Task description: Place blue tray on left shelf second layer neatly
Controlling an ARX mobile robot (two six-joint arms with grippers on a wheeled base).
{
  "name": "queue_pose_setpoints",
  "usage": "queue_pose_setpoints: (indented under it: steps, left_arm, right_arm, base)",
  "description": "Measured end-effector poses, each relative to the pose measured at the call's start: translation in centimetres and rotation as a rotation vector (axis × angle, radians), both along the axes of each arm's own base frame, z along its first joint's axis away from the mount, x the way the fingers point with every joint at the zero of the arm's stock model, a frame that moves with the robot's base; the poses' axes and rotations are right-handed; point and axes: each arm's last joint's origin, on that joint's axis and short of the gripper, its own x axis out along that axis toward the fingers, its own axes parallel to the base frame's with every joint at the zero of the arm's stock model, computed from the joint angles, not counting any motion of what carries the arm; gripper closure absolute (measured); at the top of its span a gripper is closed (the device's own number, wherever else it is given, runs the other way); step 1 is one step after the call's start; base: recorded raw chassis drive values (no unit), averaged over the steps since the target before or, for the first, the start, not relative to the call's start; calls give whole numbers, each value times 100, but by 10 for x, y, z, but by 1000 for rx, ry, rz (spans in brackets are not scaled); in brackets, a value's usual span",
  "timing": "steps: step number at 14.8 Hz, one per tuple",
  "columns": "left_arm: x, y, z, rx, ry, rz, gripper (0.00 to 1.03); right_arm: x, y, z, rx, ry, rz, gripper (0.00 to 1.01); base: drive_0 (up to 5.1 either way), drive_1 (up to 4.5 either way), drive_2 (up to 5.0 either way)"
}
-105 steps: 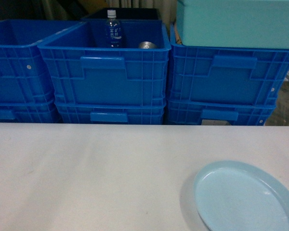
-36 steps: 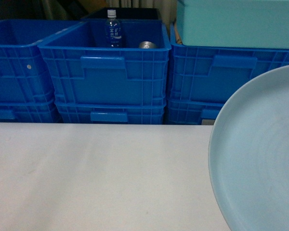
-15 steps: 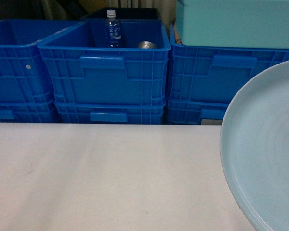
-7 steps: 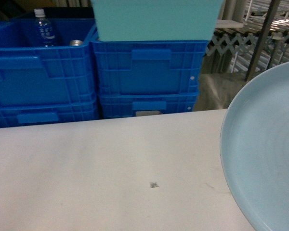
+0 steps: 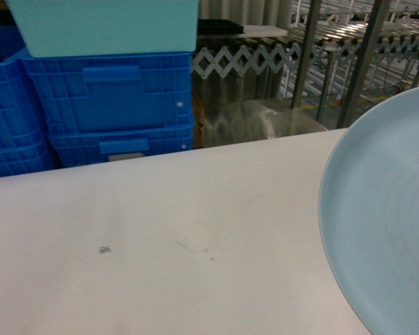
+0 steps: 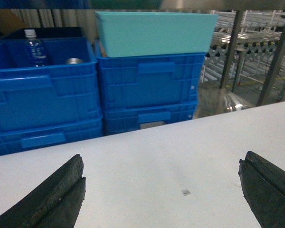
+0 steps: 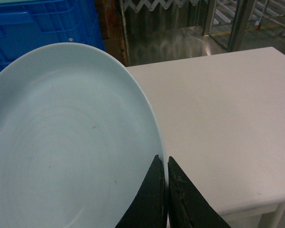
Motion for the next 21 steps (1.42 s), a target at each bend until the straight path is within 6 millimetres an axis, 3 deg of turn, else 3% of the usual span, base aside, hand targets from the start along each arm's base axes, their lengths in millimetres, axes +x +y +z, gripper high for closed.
queue_pose_setpoints:
  steps: [21]
  left_arm:
    - [0,0,0,0,0,0,5]
  right_arm:
    - [0,0,0,0,3,-2,99]
  base:
    - [307,-522,-260]
